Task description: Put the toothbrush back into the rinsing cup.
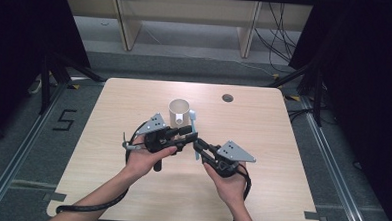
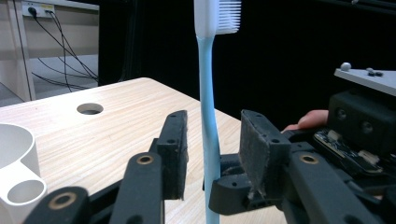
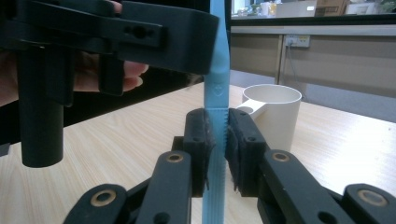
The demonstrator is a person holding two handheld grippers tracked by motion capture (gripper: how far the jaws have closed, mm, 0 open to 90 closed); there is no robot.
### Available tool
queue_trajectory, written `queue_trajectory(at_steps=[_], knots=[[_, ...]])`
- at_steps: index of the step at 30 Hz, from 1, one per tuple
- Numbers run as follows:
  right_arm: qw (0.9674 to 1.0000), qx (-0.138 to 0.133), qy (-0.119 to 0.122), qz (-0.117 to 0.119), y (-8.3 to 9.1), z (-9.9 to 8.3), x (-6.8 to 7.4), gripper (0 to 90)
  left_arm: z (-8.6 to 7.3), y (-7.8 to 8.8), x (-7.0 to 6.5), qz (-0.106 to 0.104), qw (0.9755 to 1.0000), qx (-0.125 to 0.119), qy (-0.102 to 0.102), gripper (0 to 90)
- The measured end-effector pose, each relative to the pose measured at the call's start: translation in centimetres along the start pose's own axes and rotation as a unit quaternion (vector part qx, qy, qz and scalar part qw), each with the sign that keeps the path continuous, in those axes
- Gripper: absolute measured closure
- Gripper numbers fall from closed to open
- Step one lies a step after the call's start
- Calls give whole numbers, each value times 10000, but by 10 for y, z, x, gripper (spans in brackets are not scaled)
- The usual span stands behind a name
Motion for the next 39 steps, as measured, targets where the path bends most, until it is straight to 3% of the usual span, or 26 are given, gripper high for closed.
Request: queue_trajectory(at_steps=[1, 4, 6, 12, 14, 17, 18, 20, 26, 31, 34, 35, 36, 39], knots=[[9999, -64, 125, 11, -2, 1, -1, 791, 0, -1, 0, 6, 10000, -5, 21, 630], [10000, -34, -54, 75, -4, -2, 2, 790, -1, -2, 1, 33, 10000, 6, 53, 655], [10000, -8, 87, 32, -5, -1, 2, 790, 1, -2, 3, 46, 10000, -51, 69, 693], [9999, 7, 114, -6, -6, -3, 3, 790, -1, -6, 1, 78, 9999, -41, 126, 736], [9995, -44, 271, -126, -5, -2, 0, 791, -1, -6, 2, 115, 9999, -49, 104, 759], [9999, -39, 132, -77, -6, -2, 2, 790, -1, -7, 4, 132, 9998, -52, 129, 812], [9999, -12, 72, -76, -6, -3, 3, 791, -1, -7, 5, 128, 9998, -47, 119, 816], [9995, -121, 251, -143, -7, -1, 1, 791, -1, -8, 4, 127, 9999, -36, 110, 819], [9991, -109, 354, -206, -8, 0, 1, 791, -1, -8, 4, 137, 9998, -69, 139, 819], [9996, -80, 187, -216, -8, -2, 5, 792, -1, -9, 4, 148, 9998, -75, 82, 818], [9989, -119, 337, -295, -8, -1, 4, 792, 0, -10, 5, 172, 9998, -95, 61, 806], [9993, -81, 325, -162, -10, -1, 6, 792, -1, -11, 5, 171, 9998, -89, 39, 813], [9988, -79, 418, -254, -9, -1, 4, 792, 0, -10, 5, 194, 9998, -81, -33, 821], [9994, -110, 291, -182, -12, -1, 6, 792, 0, -10, 5, 209, 9997, -86, -33, 828]])
Point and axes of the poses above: each handheld gripper's, and its own axes: y roughly backward along the jaws, z roughly out of its top, x roughly to its left, the point moved 7 cm from there along -y, roughly forward along the jaws, and after that the axes turned 11 degrees about -y, right-handed, at the moved point
